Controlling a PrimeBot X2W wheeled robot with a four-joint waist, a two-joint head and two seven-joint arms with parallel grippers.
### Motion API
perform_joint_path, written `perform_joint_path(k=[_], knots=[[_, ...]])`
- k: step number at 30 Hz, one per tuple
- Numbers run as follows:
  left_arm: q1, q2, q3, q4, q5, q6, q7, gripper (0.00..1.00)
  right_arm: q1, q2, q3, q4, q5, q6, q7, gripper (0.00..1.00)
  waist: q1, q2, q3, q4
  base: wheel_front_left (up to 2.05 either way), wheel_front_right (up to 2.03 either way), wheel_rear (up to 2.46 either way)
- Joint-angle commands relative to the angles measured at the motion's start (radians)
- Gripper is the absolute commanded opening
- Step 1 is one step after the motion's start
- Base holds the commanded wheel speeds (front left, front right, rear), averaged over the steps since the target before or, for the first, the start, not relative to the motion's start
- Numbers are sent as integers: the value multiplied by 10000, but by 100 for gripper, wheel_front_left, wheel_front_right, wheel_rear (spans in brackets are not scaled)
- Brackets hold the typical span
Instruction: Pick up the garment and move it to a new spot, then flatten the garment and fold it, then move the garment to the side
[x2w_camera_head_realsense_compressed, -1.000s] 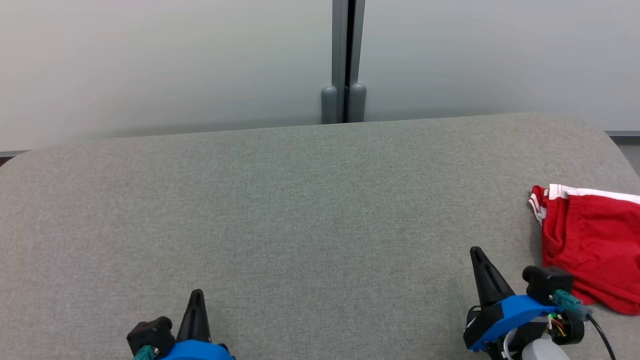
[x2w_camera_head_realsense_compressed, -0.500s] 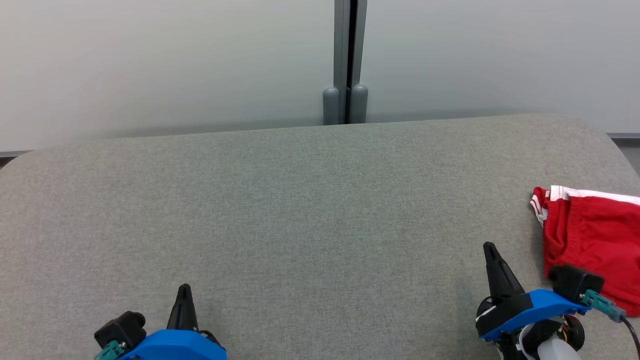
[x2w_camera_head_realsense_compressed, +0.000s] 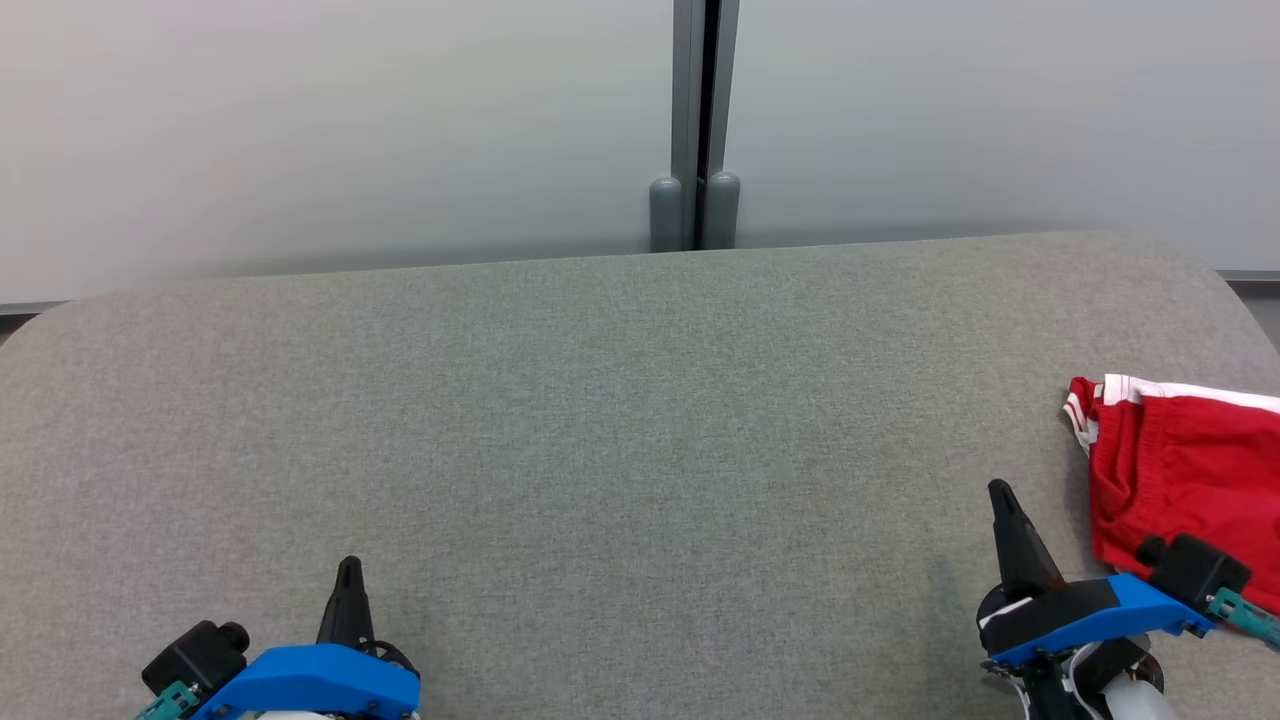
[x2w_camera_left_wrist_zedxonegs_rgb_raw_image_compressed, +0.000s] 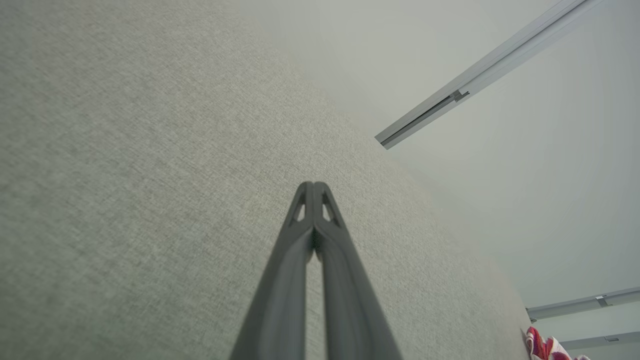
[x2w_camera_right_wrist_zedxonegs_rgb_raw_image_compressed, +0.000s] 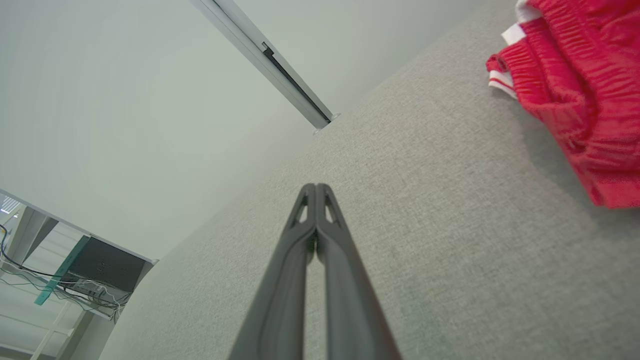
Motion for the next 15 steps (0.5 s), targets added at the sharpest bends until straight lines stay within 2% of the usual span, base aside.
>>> perform_joint_path(k=[1, 15], knots=[[-298, -7, 99, -199, -317, -91, 80, 0, -21, -41, -69, -260, 397, 2, 88, 0, 0, 0, -3, 6, 0, 0, 0], [-366, -7, 481, -456, -1799, -344, 515, 0, 140, -48, -274, -656, 2069, 3, 522, 0, 0, 0, -36, 48, 0, 0, 0]])
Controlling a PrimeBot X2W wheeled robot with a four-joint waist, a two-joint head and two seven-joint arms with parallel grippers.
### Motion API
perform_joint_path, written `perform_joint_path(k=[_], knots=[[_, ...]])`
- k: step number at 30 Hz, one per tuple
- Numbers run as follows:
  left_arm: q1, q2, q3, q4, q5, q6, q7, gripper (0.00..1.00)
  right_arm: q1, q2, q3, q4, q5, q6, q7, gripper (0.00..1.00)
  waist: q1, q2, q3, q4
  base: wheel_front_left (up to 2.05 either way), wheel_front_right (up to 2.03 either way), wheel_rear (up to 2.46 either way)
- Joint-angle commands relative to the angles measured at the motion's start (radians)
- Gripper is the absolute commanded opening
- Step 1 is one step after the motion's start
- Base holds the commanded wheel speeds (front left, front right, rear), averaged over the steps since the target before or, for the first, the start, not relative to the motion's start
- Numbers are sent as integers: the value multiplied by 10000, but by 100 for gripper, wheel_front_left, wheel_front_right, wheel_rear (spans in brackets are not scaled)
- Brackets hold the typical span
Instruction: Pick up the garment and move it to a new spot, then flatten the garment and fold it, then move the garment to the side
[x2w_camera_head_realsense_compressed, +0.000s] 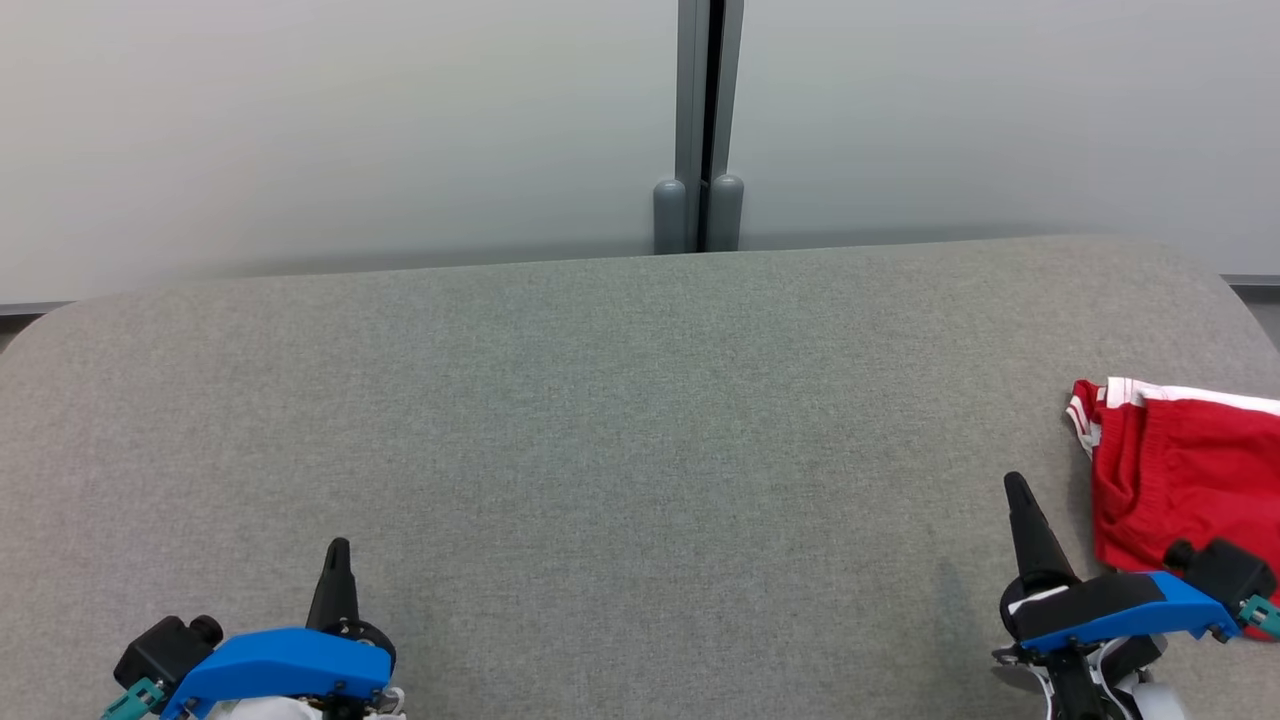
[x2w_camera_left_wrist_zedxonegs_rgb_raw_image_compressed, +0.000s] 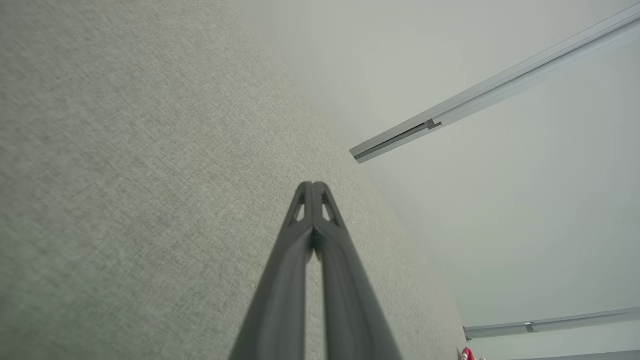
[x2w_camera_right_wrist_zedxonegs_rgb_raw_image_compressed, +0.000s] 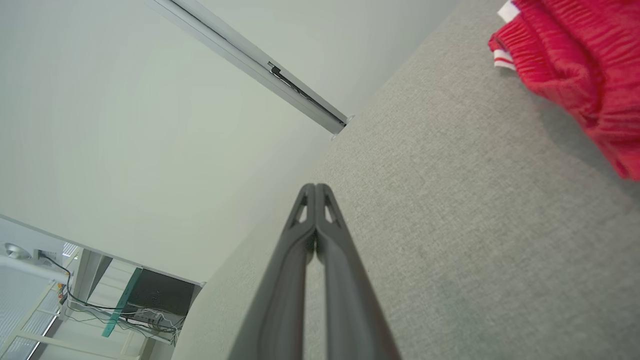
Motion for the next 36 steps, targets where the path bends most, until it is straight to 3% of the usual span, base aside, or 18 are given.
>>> perform_joint_path(k=[1, 36], knots=[[-228, -4, 119, -159, -183, -72, 44, 0, 41, -46, -46, -183, 250, 3, 50, 0, 0, 0, -1, 2, 0, 0, 0], [-391, -6, 899, -704, -3359, -626, 978, 0, 375, -60, -497, -1033, 3817, 3, 990, 0, 0, 1, -88, 117, 0, 0, 0]])
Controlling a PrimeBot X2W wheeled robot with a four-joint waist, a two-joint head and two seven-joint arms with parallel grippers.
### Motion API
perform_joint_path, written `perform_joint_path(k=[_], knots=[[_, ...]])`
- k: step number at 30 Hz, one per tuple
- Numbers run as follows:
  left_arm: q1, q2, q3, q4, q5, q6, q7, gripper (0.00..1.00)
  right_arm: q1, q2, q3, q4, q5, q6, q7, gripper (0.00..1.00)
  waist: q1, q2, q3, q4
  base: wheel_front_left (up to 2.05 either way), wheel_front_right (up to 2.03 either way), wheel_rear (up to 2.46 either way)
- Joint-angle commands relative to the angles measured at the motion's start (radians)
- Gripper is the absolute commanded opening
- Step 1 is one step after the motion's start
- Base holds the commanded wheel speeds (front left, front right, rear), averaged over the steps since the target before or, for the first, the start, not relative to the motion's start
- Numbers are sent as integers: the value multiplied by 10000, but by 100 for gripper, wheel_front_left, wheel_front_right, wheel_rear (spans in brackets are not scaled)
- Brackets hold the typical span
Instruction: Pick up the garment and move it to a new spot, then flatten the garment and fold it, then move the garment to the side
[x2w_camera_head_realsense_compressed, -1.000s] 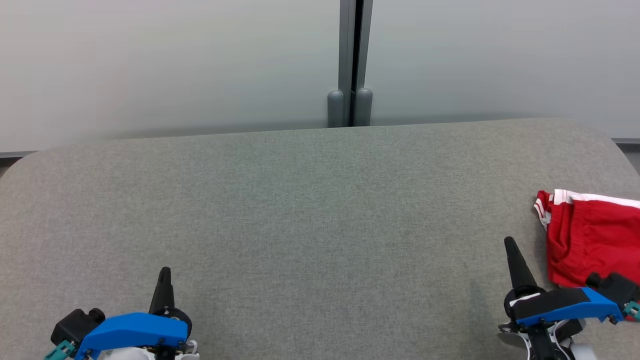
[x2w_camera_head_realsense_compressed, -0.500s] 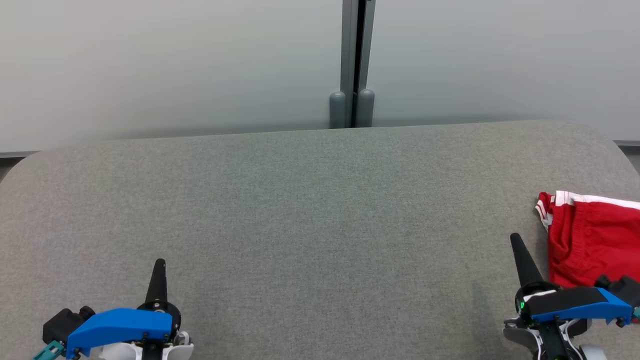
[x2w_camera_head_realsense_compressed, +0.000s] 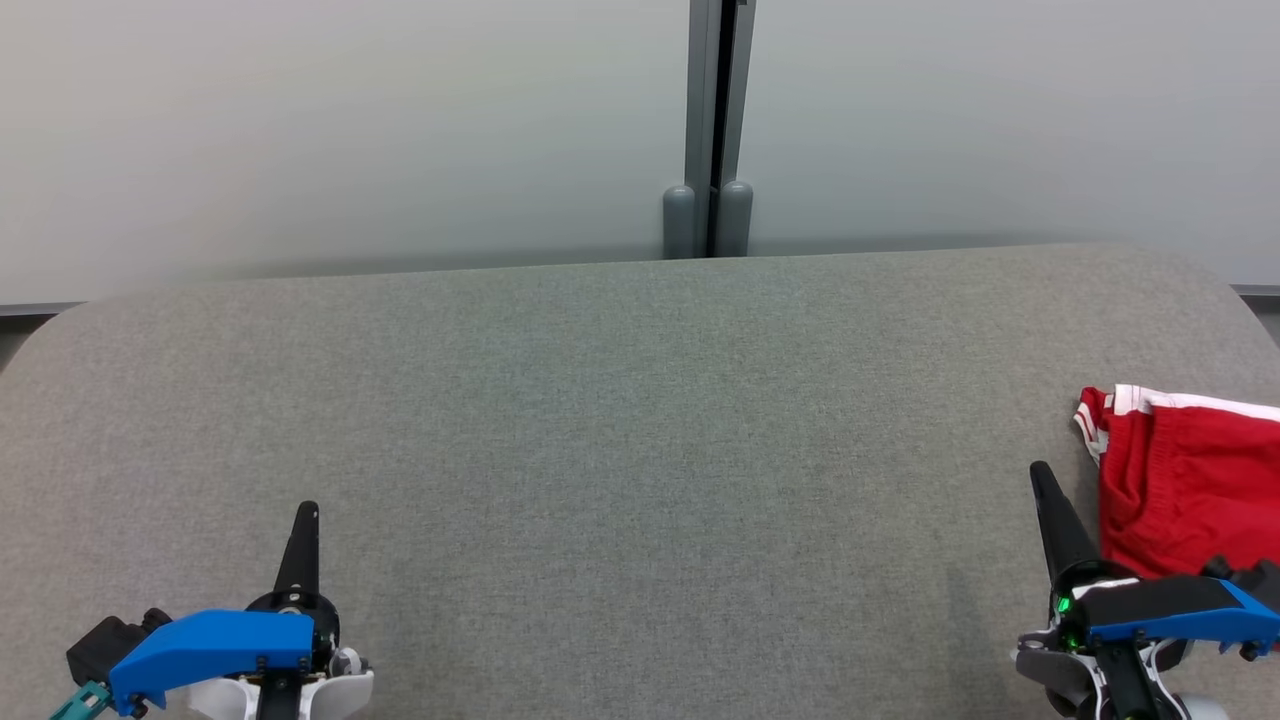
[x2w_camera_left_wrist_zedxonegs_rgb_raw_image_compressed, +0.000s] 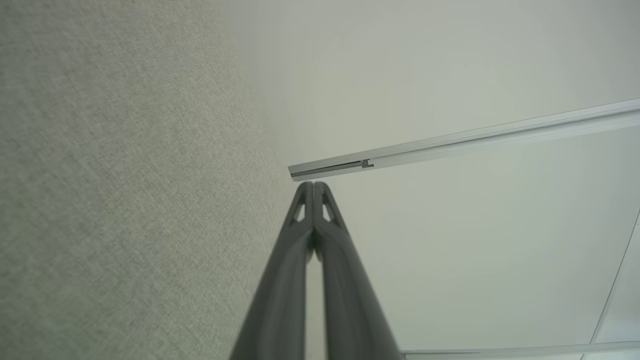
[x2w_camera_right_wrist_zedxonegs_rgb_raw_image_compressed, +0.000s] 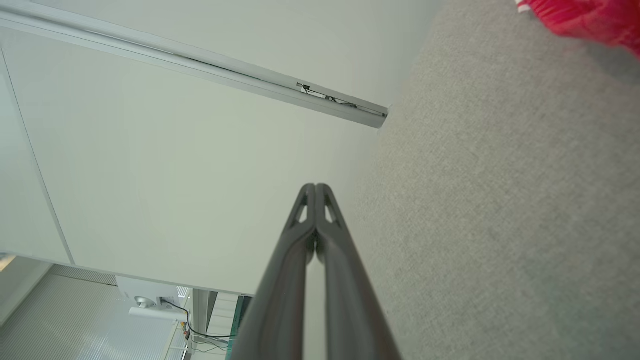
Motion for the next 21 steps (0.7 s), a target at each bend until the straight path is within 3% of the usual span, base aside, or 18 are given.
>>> perform_joint_path(k=[1, 21], knots=[[-185, -7, 43, -110, -184, -70, 77, 0, 85, -55, -63, -141, 234, 3, 84, 0, 0, -2, -2, 3, 0, 0, 0], [-273, -8, 429, -361, -1662, -342, 512, 0, 237, -61, -262, -536, 1899, 4, 526, 0, 0, -1, -54, 72, 0, 0, 0]])
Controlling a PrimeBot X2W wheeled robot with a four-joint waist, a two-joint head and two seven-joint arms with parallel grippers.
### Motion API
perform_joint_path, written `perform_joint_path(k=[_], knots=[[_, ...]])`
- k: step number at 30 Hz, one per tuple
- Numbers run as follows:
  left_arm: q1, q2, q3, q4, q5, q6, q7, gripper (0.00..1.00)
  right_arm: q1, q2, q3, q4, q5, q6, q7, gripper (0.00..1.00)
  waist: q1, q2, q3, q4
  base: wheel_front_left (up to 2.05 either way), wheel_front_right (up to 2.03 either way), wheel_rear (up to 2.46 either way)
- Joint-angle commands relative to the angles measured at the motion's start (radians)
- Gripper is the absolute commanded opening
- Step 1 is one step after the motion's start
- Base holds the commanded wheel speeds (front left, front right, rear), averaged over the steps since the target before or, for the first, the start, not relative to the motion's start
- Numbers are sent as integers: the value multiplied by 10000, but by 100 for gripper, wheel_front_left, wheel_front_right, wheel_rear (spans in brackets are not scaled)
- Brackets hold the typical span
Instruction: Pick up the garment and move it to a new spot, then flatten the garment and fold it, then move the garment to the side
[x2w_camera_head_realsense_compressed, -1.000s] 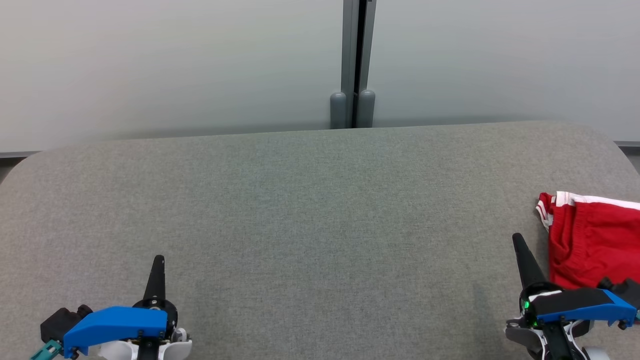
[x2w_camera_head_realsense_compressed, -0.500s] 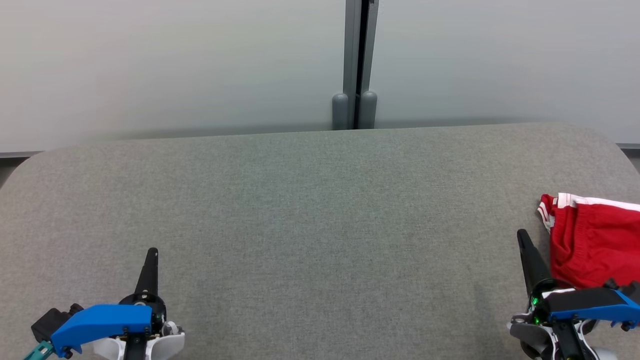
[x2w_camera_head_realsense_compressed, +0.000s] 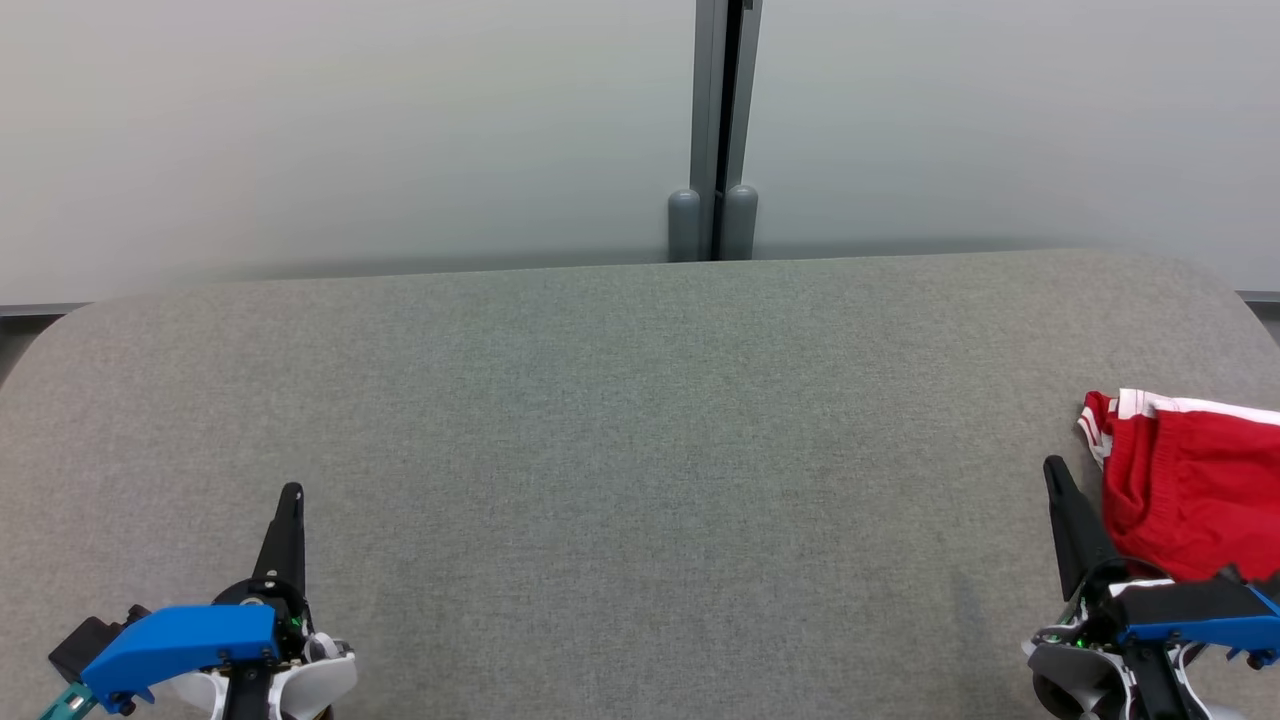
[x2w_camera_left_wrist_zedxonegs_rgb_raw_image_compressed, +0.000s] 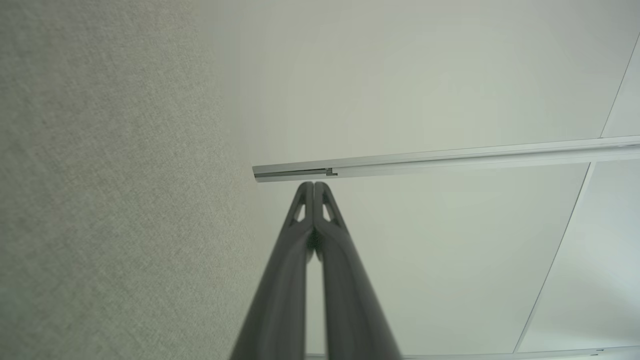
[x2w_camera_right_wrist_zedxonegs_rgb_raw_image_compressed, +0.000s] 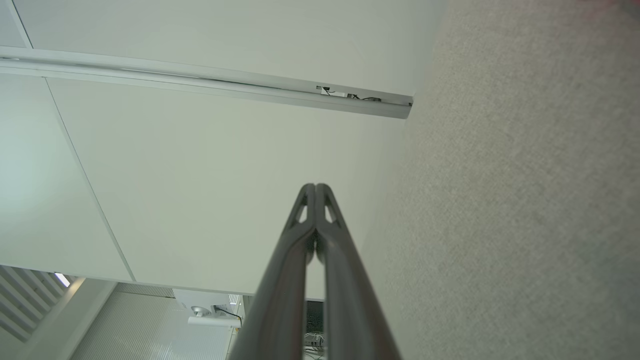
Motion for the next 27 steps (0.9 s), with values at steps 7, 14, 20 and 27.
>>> perform_joint_path(k=[7, 14, 20, 27], knots=[[-177, -8, 173, -141, -498, -155, 160, 0, 129, -60, -85, -208, 569, 4, 179, 0, 0, -1, -16, 21, 0, 0, 0], [-206, -9, 247, -216, -915, -221, 284, 0, 195, -61, -149, -307, 1054, 4, 306, 0, 0, -1, -33, 43, 0, 0, 0], [-207, -11, 312, -254, -1145, -259, 354, 0, 220, -62, -178, -368, 1300, 4, 381, 0, 0, -1, -44, 58, 0, 0, 0], [-206, -9, 312, -253, -1145, -259, 354, 0, 218, -62, -176, -366, 1299, 4, 380, 0, 0, -1, -44, 58, 0, 0, 0]])
